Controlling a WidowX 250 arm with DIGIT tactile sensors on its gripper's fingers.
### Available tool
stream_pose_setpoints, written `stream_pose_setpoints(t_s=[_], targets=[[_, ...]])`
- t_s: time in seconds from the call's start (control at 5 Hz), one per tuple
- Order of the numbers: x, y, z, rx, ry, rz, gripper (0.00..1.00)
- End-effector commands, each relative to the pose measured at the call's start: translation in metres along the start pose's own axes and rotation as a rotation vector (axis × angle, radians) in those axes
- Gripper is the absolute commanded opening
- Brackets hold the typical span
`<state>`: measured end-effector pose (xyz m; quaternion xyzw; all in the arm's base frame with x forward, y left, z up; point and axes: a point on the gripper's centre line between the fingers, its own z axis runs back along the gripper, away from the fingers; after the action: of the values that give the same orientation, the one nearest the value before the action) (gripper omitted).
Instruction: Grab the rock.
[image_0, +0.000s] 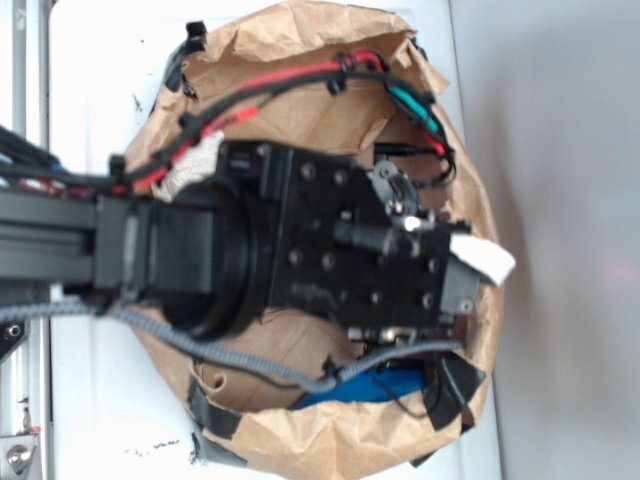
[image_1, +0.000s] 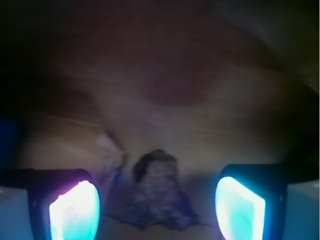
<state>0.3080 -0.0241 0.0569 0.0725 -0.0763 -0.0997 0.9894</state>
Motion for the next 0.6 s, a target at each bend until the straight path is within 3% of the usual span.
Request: stream_pose_setpoints(t_s=[0.0,0.4], targets=[[0.006,-0.012,-0.002,0.001,-0.011,-0.034,1.00],[0.017,-0.006,-0.023,0.029,0.043,-0.011,1.00]])
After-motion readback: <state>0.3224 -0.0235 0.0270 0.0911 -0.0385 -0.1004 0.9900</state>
